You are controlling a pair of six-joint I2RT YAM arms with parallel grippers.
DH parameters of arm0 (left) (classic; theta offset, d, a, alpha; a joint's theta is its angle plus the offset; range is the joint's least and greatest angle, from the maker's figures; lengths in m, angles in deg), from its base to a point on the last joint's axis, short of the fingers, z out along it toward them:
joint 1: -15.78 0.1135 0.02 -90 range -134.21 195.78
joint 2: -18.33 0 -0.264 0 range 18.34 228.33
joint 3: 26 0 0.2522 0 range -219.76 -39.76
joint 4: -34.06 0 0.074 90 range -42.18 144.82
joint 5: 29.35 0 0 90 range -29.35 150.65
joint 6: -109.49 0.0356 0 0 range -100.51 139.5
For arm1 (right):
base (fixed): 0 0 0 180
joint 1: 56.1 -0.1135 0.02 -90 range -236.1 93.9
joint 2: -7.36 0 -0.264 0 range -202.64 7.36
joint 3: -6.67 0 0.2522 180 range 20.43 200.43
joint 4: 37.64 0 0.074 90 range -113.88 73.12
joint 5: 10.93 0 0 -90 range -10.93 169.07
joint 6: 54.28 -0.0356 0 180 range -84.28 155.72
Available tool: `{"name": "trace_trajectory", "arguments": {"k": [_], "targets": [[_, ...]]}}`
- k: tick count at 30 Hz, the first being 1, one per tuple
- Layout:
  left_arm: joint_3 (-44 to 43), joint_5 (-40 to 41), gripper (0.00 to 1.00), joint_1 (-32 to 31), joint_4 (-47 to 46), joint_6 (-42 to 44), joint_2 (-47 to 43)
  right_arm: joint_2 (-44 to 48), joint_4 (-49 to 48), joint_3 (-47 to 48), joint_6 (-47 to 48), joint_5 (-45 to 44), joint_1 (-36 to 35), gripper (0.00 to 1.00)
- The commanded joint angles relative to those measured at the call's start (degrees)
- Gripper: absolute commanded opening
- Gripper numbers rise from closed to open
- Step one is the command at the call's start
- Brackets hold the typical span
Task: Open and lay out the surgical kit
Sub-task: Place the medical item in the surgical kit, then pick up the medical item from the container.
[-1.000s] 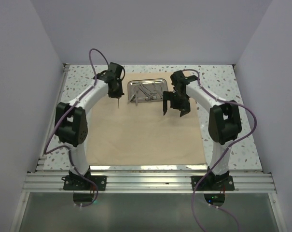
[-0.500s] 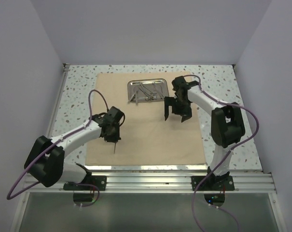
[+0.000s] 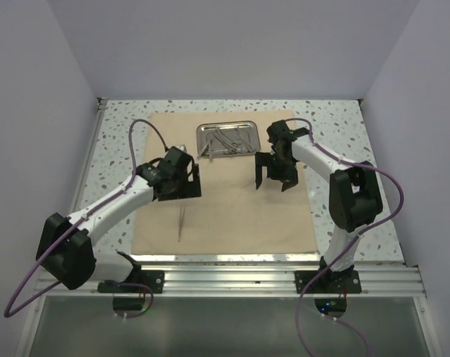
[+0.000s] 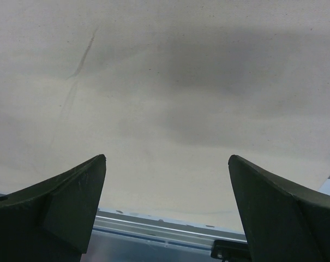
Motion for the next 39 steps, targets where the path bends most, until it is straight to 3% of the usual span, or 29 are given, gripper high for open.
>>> {"name": "trace_trajectory", "arguments": {"k": [1, 7, 10, 15, 19, 29, 39], "targets": [[-11.87, 4.62, 0.92, 0.58, 0.88, 6.64, 2.91, 2.97, 0.69, 1.09, 0.36, -1.87, 0.12, 0.98], [-31.82, 3.58, 0.73, 6.11, -2.53, 18.08, 21.61, 1.92, 1.65, 3.11, -0.07, -2.48, 0.12, 0.98], [-40.79, 3.14, 0.57, 8.4, -4.03, 21.6, 31.9, 0.69, 3.14, 6.01, 0.19, -3.71, 0.29, 0.98], [-53.89, 0.77, 0.45, 9.9, -5.09, 24.68, 45.97, -1.86, 5.96, 11.1, 1.59, -4.85, 1.08, 0.98], [-60.92, -1.34, 0.43, 9.99, -5.09, 26.36, 51.95, -4.24, 7.1, 13.04, 2.21, -4.42, 2.49, 0.98], [-65.33, -2.23, 0.44, 9.99, -5.36, 28.12, 57.84, -10.13, 7.72, 16.12, 1.68, -0.73, 5.21, 0.98], [-63.58, -3.81, 0.41, 10.34, -4.65, 27.77, 55.92, -11.18, 7.28, 14.98, 1.51, 0.15, 8.02, 0.98]]}}
